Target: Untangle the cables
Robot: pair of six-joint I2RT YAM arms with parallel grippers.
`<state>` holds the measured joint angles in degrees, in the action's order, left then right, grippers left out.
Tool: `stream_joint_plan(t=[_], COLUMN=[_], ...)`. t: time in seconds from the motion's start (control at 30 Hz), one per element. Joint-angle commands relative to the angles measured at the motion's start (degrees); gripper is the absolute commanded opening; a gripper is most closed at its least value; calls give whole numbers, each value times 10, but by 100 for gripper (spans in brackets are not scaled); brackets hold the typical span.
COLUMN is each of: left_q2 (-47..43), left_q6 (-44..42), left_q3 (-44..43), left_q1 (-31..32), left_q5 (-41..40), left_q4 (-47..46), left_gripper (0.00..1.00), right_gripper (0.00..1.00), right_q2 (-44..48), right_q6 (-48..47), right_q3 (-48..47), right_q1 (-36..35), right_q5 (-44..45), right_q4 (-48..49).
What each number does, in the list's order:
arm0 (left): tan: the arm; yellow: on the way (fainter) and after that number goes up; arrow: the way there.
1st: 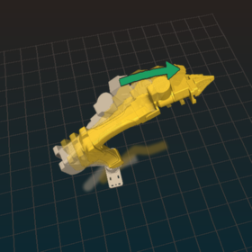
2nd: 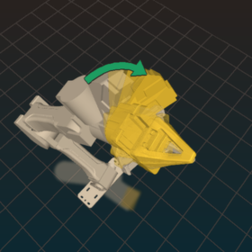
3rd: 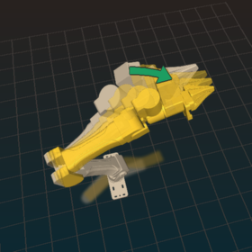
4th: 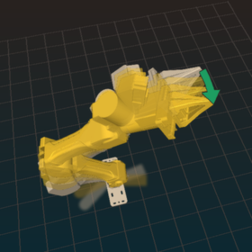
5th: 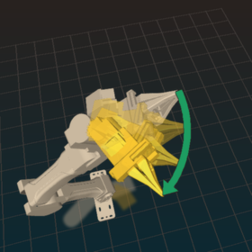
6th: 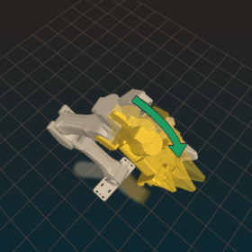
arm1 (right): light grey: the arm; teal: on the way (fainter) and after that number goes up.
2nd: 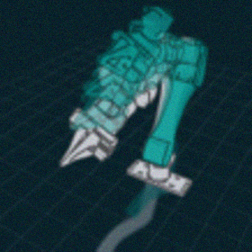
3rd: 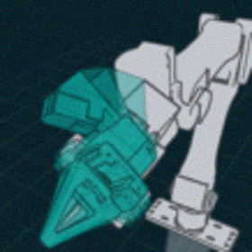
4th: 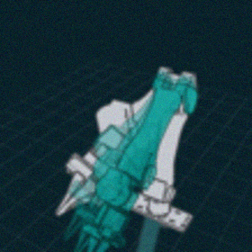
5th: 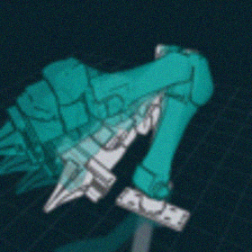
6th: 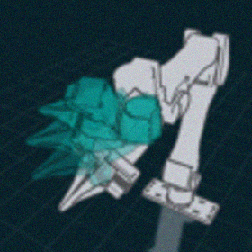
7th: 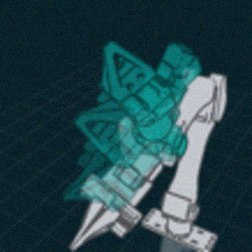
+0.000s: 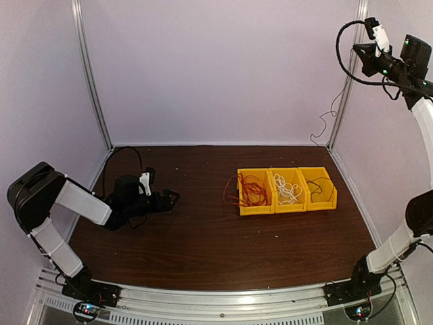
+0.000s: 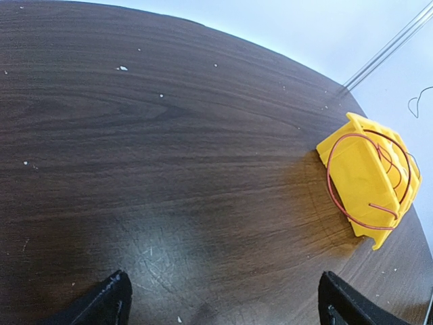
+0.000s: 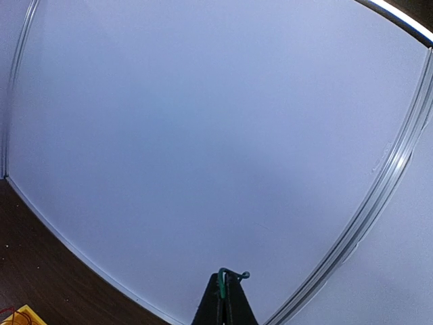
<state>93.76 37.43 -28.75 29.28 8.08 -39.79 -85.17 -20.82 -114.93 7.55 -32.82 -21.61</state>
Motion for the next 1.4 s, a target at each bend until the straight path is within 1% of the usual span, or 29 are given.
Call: stream_joint_plan(t=[0.0, 0.23, 0.73, 1.1, 1.23, 1.37], left_q2=[1, 4, 10, 14, 11, 12], left_q6=[-3, -2, -3, -1, -2, 0], left_q3=[-11, -13, -14, -18, -16, -16], left_q1=[-4, -4, -4, -4, -4, -4], left_q5=[8, 8, 8, 12, 11, 11], left_q4=[-18, -20, -19, -18, -18, -21], left_gripper=[98, 98, 98, 98, 98, 97], right_gripper=[0, 0, 0, 0, 0, 0], right_q2=[-1, 7, 72, 100, 113, 133], right_q6=[12, 14, -5, -17, -29, -52], right_q3=[-7, 20, 208, 209, 204, 214], right_q1=[4, 5, 6, 31, 52, 55], right_q5=[-14, -20, -12, 0, 1, -1], right_q4=[-1, 2, 23, -11, -42, -94])
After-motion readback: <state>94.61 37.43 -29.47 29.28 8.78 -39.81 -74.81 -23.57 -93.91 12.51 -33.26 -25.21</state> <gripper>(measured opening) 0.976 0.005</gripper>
